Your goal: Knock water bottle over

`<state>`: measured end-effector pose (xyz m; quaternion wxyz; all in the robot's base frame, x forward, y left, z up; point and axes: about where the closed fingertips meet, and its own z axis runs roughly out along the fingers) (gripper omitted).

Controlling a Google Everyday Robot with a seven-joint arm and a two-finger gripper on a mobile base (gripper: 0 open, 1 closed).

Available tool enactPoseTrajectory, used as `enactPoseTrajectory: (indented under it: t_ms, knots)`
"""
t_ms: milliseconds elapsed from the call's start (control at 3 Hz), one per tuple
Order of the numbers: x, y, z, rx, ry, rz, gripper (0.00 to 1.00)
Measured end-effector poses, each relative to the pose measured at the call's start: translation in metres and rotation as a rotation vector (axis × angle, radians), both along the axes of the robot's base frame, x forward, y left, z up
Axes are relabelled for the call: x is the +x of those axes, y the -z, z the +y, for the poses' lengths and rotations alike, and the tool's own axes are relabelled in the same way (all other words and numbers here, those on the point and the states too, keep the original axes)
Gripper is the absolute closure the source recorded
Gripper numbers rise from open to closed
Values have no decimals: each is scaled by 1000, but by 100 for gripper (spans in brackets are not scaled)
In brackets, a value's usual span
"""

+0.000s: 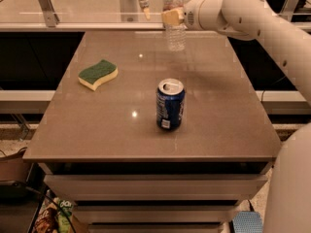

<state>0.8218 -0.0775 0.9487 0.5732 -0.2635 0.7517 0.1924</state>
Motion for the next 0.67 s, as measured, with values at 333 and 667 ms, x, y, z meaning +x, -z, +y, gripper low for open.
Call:
enactPoseTrajectory:
  t_ms: [333,667]
  knots:
    - [-4,-7,-21,-66,44,47,100]
    - [-5,-9,-38,-141,70,106,100]
